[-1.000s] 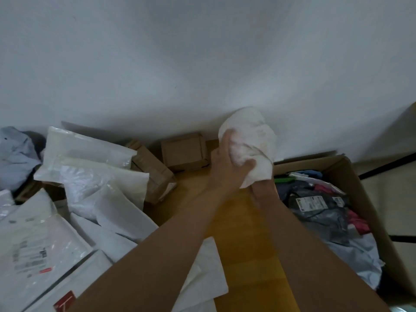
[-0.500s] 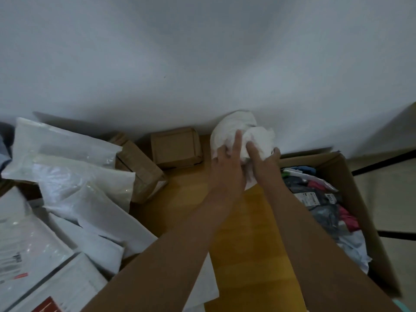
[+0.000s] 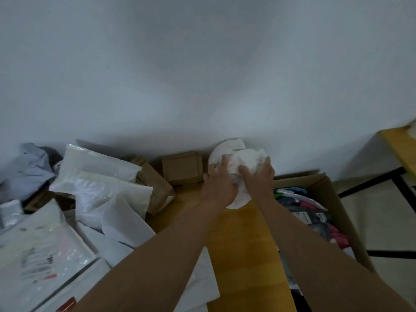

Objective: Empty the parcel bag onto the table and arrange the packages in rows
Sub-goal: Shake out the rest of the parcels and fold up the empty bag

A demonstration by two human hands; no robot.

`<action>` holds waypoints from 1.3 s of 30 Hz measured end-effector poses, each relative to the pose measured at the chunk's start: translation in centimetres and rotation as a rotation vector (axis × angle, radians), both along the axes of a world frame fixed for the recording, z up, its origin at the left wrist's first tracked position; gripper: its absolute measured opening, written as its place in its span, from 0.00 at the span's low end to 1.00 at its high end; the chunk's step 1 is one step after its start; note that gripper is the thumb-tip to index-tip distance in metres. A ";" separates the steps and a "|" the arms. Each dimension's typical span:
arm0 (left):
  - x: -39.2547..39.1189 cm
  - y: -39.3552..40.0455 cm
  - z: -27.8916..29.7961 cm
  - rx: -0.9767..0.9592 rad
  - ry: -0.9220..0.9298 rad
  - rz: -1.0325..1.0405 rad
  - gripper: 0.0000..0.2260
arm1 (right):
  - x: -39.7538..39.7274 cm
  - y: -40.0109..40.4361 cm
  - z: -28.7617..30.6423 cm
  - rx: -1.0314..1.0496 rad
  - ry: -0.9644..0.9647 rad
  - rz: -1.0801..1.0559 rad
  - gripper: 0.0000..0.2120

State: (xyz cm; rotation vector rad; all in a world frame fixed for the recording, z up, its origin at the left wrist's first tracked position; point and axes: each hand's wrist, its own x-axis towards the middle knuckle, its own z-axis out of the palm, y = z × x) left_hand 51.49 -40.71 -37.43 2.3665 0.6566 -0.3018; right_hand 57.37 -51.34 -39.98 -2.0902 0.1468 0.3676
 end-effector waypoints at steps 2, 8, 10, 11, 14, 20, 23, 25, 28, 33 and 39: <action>-0.9 -0.1 0.5 -0.008 -0.007 0.048 0.39 | -0.8 0.1 0.6 0.003 -0.065 -0.034 0.45; -2.8 0.8 1.2 -0.084 -0.047 0.133 0.37 | -1.9 -0.5 0.7 -0.089 -0.120 -0.065 0.46; -3.3 1.2 1.3 -0.118 -0.065 0.147 0.35 | -2.2 -0.5 0.6 -0.136 -0.151 -0.054 0.45; -3.5 1.4 1.3 -0.122 -0.069 0.145 0.35 | -2.3 -0.5 0.5 -0.154 -0.169 -0.050 0.45; -4.1 1.7 1.6 -0.120 -0.074 0.143 0.34 | -2.9 -0.2 0.9 -0.211 -0.236 -0.051 0.41; -7.0 2.3 2.7 -0.198 -0.214 0.234 0.20 | -7.6 2.3 2.0 -0.213 -0.562 0.077 0.30; -10.8 3.5 2.9 -0.177 -0.259 0.311 0.13 | -11.7 4.5 1.7 -0.171 -0.539 0.177 0.23; -13.7 4.7 3.2 -0.180 -0.285 0.391 0.12 | -14.4 6.5 1.4 -0.117 -0.456 0.261 0.21; -17.6 7.3 3.9 -0.155 -0.346 0.521 0.10 | -17.9 9.9 1.5 -0.053 -0.445 0.374 0.20; -25.7 13.2 4.7 -0.050 -0.438 0.678 0.10 | -25.0 14.8 2.0 -0.078 -0.426 0.506 0.20; -39.2 17.1 -0.1 0.349 -0.297 0.580 0.18 | -34.5 14.3 -2.5 -0.617 -0.386 0.509 0.37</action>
